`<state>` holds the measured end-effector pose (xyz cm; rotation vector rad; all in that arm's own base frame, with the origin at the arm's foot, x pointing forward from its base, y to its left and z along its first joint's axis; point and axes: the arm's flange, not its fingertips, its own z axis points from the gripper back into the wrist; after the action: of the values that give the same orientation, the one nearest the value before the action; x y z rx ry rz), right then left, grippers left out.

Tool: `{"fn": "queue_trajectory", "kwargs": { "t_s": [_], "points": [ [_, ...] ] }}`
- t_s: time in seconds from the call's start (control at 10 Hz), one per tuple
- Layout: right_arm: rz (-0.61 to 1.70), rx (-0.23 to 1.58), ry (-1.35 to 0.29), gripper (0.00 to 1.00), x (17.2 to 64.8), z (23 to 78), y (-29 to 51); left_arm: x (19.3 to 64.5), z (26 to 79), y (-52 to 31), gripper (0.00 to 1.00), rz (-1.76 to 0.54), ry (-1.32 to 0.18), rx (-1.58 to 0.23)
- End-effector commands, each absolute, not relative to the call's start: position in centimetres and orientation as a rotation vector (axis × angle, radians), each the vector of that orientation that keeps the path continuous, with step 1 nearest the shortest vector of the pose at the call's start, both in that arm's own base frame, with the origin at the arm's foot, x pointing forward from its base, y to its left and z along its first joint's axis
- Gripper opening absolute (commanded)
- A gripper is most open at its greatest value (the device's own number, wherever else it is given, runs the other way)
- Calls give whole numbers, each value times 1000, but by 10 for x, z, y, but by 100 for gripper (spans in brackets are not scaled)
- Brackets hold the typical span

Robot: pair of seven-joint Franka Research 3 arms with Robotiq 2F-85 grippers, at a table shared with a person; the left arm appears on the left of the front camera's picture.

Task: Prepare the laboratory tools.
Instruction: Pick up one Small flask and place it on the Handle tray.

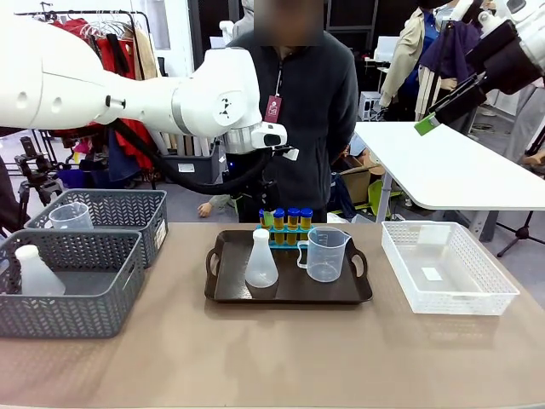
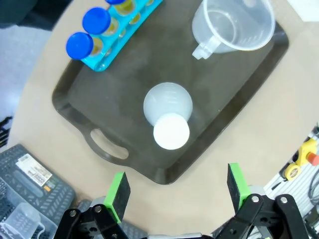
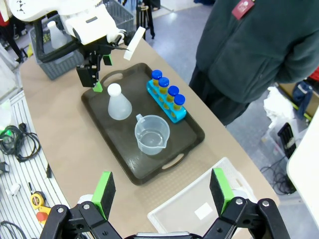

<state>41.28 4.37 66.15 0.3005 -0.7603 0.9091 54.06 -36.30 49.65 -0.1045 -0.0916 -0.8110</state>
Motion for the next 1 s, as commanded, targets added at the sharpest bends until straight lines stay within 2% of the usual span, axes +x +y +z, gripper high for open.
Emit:
{"fn": "queue_trajectory", "kwargs": {
  "t_s": [0.0, 0.4, 0.9],
  "points": [
    [914, 326, -775, 100, 414, 662, 43, 535, 525, -349, 100, -856, -110, -155],
    [914, 326, -775, 100, 414, 662, 43, 529, 581, -319, 100, -900, -196, -329],
    [914, 326, -775, 100, 414, 662, 43, 520, 649, -264, 100, -1015, -395, -365]
  ]
}}
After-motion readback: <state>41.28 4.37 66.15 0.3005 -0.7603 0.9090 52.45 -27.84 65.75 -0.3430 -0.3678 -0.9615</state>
